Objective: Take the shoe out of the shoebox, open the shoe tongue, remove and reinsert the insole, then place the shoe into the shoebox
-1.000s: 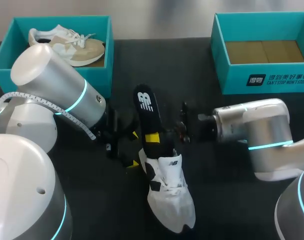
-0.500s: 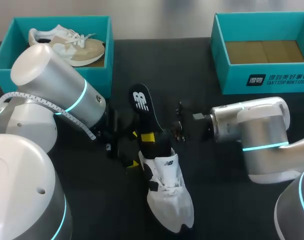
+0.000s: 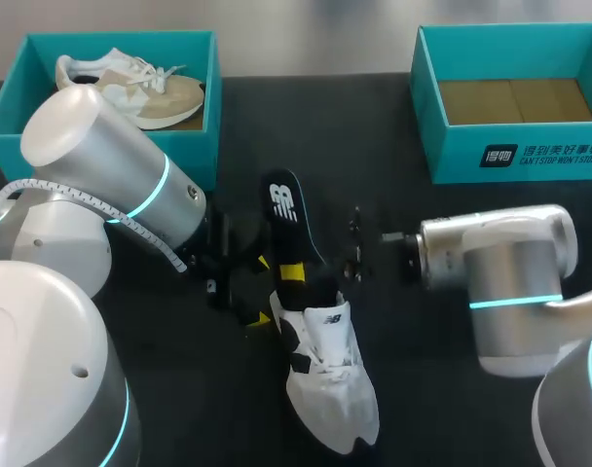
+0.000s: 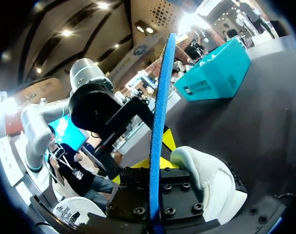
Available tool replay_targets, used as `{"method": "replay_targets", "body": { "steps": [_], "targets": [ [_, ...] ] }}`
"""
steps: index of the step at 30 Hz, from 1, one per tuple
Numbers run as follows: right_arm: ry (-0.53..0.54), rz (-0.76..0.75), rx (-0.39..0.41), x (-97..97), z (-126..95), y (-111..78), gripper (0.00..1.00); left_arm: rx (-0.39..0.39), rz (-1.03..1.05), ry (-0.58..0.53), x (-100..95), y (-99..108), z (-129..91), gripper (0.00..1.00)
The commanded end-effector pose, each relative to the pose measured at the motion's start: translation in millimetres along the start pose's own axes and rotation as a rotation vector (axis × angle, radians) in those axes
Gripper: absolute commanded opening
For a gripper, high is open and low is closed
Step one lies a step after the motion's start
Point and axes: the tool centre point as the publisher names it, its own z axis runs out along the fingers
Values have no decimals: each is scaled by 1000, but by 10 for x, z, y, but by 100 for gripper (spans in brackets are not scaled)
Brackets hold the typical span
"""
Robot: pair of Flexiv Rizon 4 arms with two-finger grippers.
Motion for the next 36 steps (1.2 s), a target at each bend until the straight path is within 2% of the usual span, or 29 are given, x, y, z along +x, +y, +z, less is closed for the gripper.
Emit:
{"method": "replay_targets", "body": {
  "steps": [1, 18, 23, 27, 28, 33, 36],
  "targets": [
    [4, 14, -26, -36, -14, -135, 0, -1, 1, 0, 3, 0, -8, 100],
    [-50, 117, -33, 64, -92, -461, 0, -1, 1, 0, 3, 0, -8, 100],
    [-40, 118, -18, 64, -74, -491, 0, -1, 1, 0, 3, 0, -8, 100],
    [-19, 89, -22, 77, -51, -421, 0, -1, 1, 0, 3, 0, -8, 100],
    [-18, 77, -19, 79, -44, -394, 1, -1, 1, 0, 3, 0, -8, 100],
    [-6, 47, -5, 99, -30, -314, 34, -1, 1, 0, 3, 0, -8, 100],
    [-9, 31, 3, 115, -43, -266, 36, -1, 1, 0, 3, 0, -8, 100]
  ]
}}
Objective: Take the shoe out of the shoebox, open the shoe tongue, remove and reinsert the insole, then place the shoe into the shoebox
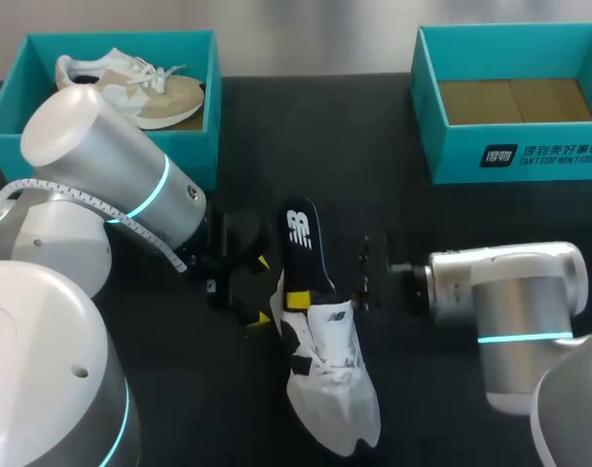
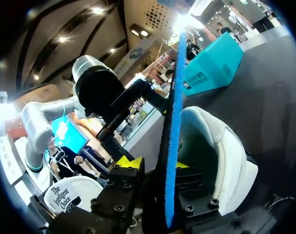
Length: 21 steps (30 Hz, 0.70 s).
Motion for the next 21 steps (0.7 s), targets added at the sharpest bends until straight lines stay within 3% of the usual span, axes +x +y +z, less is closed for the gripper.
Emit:
{"method": "replay_targets", "body": {
  "steps": [1, 15, 21],
  "targets": [
    [-8, -12, 24, 13, -6, 85, 33, -1, 1, 0, 3, 0, -8, 100],
    [-6, -109, 104, 146, -68, 302, 40, -1, 1, 0, 3, 0, -8, 100],
    [-24, -117, 148, 124, -79, 375, 29, -1, 1, 0, 3, 0, -8, 100]
  ]
}}
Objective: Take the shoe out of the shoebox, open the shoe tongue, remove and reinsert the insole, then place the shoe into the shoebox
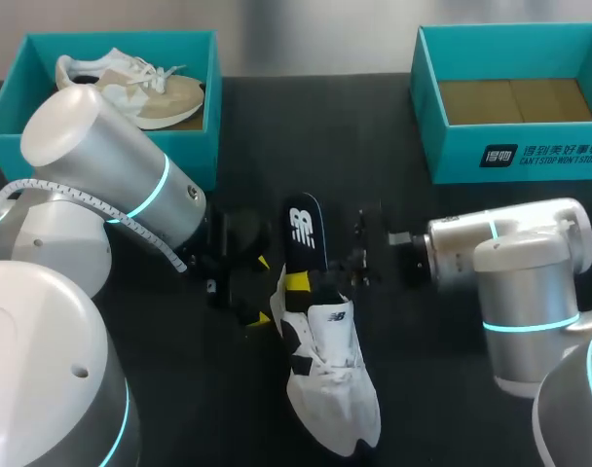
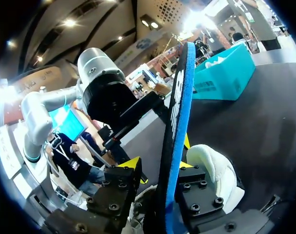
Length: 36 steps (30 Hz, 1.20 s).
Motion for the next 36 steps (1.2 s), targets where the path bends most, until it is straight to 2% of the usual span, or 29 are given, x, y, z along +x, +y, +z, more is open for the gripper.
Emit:
{"method": "replay_targets", "body": {
  "steps": [1, 2, 3, 9, 16, 26, 32, 34, 36],
  "targets": [
    [1, 3, 78, -10, -14, 70, 24, -1, 1, 0, 3, 0, -8, 100],
    [2, 3, 87, -23, -13, 77, 15, -1, 1, 0, 3, 0, -8, 100],
    [11, 3, 97, -37, -12, 82, 0, -1, 1, 0, 3, 0, -8, 100],
    [97, 43, 153, -156, 10, 59, 0, -1, 1, 0, 3, 0, -8, 100],
    [170, 145, 169, -278, 26, -166, 0, -1, 1, 0, 3, 0, -8, 100],
    [189, 200, 141, -93, 36, -459, 0, -1, 1, 0, 3, 0, -8, 100],
    [184, 198, 124, -5, 45, -490, 0, -1, 1, 0, 3, 0, -8, 100],
    [179, 176, 118, 19, 42, -440, 32, -1, 1, 0, 3, 0, -8, 100],
    [177, 150, 115, 44, 36, -381, 41, -1, 1, 0, 3, 0, -8, 100]
  ]
}}
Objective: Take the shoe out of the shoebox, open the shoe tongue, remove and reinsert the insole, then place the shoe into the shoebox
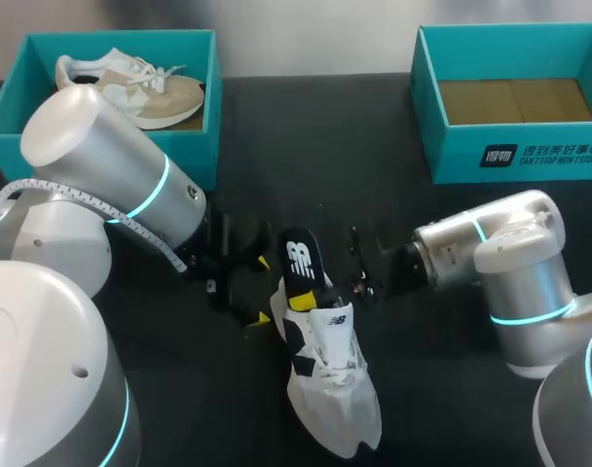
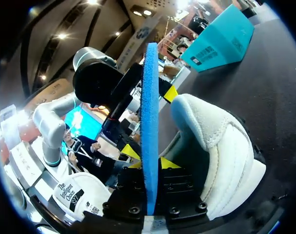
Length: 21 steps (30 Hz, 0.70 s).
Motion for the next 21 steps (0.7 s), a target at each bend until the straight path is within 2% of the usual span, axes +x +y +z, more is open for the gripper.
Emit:
{"method": "replay_targets", "body": {
  "steps": [1, 2, 9, 15, 17, 18, 19, 21],
  "targets": [
    [-25, -32, -5, 117, -1, 48, 45, -1, 1, 0, 3, 0, -8, 100],
    [-28, -48, -4, 133, -5, 76, 49, -1, 1, 0, 3, 0, -8, 100],
    [-44, -118, 18, 206, -42, 243, 49, -1, 1, 0, 3, 0, -8, 100],
    [-52, -136, 21, 162, -113, 336, 40, -1, 1, 0, 3, 0, -8, 100],
    [-47, -132, 14, 117, -131, 355, 25, -1, 1, 0, 3, 0, -8, 100],
    [-38, -130, 8, 93, -139, 360, 7, -1, 1, 0, 3, 0, -8, 100],
    [-30, -125, 3, 63, -149, 362, 0, -1, 1, 0, 3, 0, -8, 100],
    [-19, -112, -2, 8, -164, 350, 0, -1, 1, 0, 3, 0, -8, 100]
  ]
}}
